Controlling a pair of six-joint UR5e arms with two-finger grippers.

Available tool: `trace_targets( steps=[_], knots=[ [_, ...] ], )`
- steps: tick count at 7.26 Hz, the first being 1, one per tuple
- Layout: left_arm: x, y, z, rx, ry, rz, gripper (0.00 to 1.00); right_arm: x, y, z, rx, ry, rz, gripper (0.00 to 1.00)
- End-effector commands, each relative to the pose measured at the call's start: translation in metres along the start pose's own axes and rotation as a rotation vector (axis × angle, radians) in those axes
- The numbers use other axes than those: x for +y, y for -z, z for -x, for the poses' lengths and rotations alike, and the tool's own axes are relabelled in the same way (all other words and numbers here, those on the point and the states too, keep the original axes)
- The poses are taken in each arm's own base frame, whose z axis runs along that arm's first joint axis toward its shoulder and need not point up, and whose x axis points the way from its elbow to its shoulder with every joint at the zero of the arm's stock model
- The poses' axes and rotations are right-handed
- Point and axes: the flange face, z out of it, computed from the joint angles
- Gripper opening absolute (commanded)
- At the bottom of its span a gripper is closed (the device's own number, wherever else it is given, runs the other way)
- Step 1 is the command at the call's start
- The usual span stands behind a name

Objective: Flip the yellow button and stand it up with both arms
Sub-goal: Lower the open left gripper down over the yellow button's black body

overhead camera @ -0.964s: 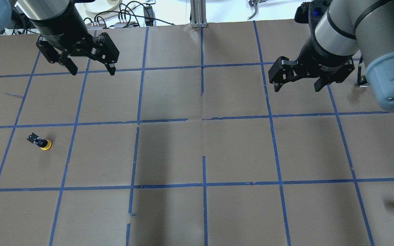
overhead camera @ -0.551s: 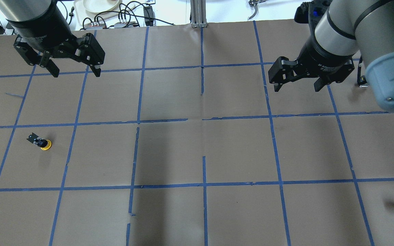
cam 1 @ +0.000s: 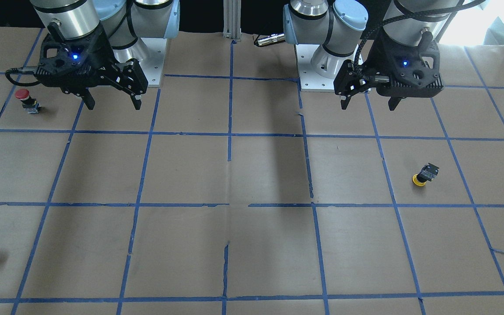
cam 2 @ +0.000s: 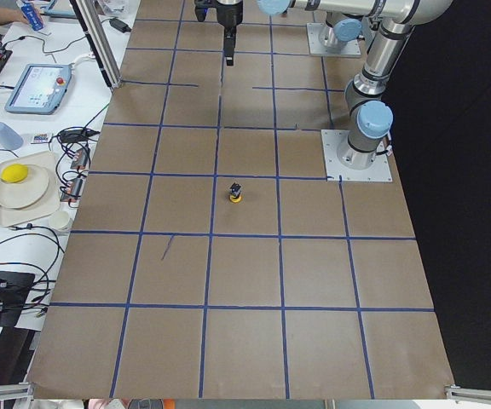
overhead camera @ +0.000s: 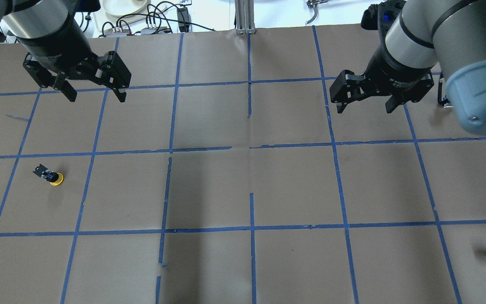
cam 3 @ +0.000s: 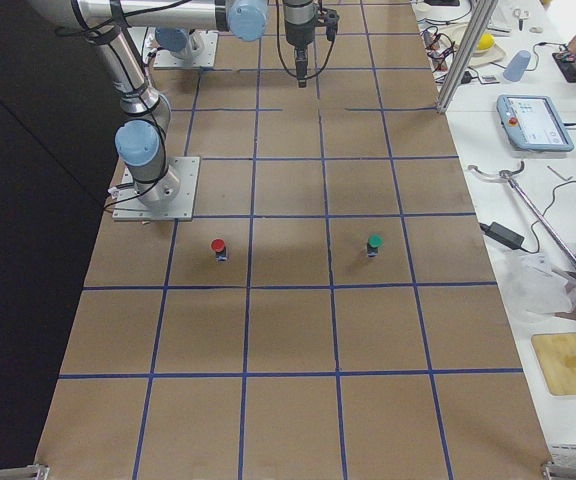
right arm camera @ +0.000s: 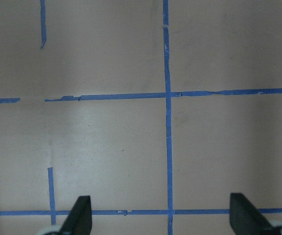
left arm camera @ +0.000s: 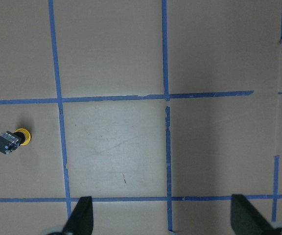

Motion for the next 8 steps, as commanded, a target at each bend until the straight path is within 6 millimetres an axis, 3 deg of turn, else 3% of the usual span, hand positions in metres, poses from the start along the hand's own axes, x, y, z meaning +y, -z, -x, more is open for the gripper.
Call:
trace_targets(
  steps=[1, 2, 3, 4, 6, 8],
  knots=[
    [0.007, 0.0, 0.016, -0.001, -0.085, -0.003, 1.0, 0.0, -0.001, 0.0, 0.0, 0.0, 0.001, 1.0],
    [0.012, -0.002, 0.021, -0.003, -0.096, 0.001, 1.0, 0.0, -0.001, 0.0, 0.0, 0.0, -0.001, 1.0],
    [0.006, -0.016, 0.03, 0.006, -0.202, 0.028, 1.0, 0.0, -0.001, 0.0, -0.002, 0.0, -0.001, 1.0],
    [0.006, -0.018, 0.047, 0.006, -0.204, 0.033, 1.0, 0.0, -0.001, 0.0, 0.0, 0.0, -0.001, 1.0],
    [-0.001, -0.046, 0.097, 0.043, -0.24, 0.084, 1.0, 0.0, -0.001, 0.0, -0.002, -0.002, -0.001, 1.0],
    [-0.006, -0.078, 0.149, 0.045, -0.29, 0.013, 1.0, -0.001, 0.0, 0.0, -0.002, -0.002, -0.002, 1.0]
  ],
)
